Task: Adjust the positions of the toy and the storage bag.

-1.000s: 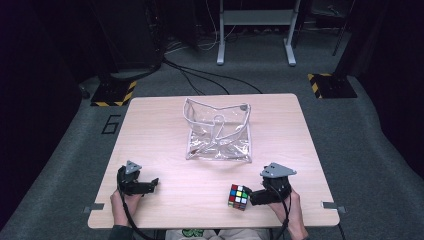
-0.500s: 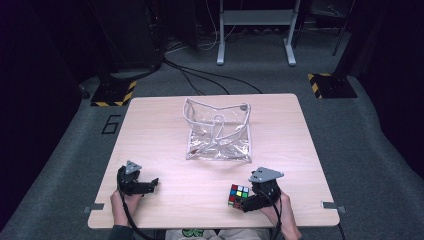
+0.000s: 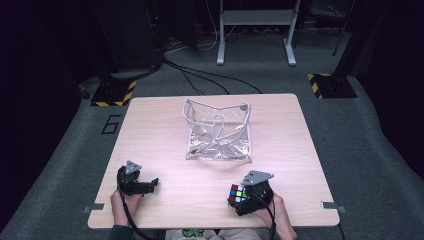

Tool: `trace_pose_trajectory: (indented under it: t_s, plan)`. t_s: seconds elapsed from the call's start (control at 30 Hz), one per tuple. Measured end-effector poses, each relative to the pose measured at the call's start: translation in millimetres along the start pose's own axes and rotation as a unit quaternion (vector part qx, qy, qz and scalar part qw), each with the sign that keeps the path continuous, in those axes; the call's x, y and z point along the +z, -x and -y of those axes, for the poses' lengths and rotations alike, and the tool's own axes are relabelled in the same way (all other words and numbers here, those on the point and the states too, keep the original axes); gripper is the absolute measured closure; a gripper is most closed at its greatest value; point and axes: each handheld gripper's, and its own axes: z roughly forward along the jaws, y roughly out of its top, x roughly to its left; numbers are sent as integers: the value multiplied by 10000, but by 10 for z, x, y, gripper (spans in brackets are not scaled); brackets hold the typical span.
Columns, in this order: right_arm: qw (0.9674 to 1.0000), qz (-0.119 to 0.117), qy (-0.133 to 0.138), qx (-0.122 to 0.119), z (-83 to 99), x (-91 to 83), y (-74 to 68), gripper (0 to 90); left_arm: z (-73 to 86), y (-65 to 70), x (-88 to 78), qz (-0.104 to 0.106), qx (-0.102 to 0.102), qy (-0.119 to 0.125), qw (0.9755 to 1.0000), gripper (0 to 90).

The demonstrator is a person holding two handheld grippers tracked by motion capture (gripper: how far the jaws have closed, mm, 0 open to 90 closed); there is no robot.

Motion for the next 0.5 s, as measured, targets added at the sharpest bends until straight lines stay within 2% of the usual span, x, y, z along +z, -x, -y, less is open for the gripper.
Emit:
trace_pose_trajectory:
  t_s: [0.5]
  plan:
    - [9991, -98, -416, -77, 81, 239, -49, 41, -2, -3, -4, 21, 48, -32, 10000, 32]
